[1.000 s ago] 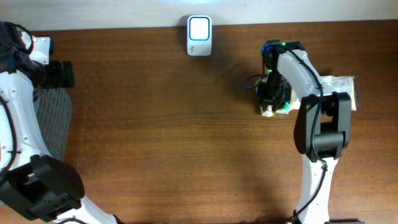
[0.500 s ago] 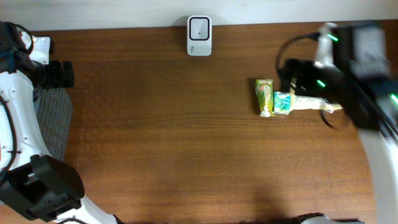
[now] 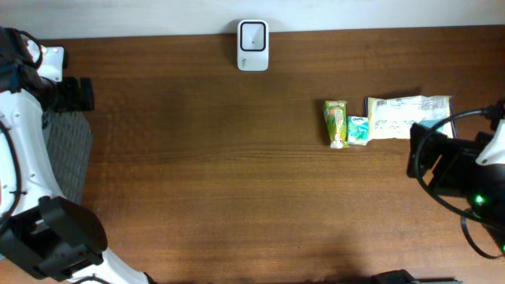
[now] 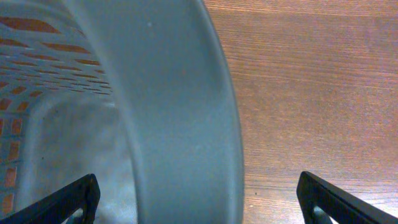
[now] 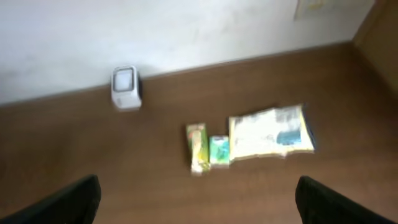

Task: Scan the item barcode

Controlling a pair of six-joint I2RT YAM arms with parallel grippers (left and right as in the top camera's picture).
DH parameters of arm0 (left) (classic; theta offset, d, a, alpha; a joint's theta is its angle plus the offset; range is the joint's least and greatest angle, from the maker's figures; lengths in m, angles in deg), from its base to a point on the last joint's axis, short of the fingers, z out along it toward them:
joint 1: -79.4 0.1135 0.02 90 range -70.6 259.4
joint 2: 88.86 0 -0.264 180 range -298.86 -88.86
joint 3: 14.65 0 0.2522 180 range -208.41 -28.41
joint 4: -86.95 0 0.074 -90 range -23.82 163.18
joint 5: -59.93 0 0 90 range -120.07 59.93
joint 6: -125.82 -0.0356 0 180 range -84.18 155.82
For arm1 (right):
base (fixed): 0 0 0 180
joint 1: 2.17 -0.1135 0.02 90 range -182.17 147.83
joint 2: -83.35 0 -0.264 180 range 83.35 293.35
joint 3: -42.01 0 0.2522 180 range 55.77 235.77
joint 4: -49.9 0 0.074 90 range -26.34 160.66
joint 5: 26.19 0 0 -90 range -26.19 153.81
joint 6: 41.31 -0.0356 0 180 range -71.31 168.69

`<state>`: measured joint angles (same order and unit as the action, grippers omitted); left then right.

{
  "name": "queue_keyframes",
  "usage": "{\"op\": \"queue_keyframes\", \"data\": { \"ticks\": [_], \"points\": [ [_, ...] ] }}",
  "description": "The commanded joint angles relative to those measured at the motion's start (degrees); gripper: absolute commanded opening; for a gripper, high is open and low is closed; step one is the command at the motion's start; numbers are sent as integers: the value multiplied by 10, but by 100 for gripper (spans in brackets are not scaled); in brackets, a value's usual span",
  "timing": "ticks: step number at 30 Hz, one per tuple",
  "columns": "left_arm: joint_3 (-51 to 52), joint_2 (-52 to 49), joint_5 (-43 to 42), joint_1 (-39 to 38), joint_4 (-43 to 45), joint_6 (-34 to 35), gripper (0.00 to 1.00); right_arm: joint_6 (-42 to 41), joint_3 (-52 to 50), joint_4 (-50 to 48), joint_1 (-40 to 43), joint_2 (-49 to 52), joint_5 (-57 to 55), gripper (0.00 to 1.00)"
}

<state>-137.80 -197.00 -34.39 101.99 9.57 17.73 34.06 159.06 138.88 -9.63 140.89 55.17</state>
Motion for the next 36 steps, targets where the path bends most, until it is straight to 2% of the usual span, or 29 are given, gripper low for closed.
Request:
{"op": "queue_keyframes", "data": {
  "ticks": [1,6,8,11,14,21,26,36],
  "points": [
    [2,-2,-4,2,-1,-9,99,12,-132,-88,40,-68,-21,99],
    [2,-2,-4,2,-1,-9,99,94,-459,-390,92,-228,89,99],
    [2,-2,-4,2,-1,-9,99,97,-619,-542,110,-301,132,99],
    [2,-2,-4,2,-1,-9,99,97,-791,-713,112,-380,144,99],
    [2,-2,-4,2,-1,-9,99,97,-914,-801,112,-456,154,99],
    [2,-2,-4,2,-1,-9,99,97,-1025,-810,112,-556,131,99],
    [2,-2,-4,2,-1,-9,99,97,-1030,-706,112,-574,129,99],
    [2,-2,-4,2,-1,-9,99,97,-1030,-711,112,-574,129,99]
  ]
}}
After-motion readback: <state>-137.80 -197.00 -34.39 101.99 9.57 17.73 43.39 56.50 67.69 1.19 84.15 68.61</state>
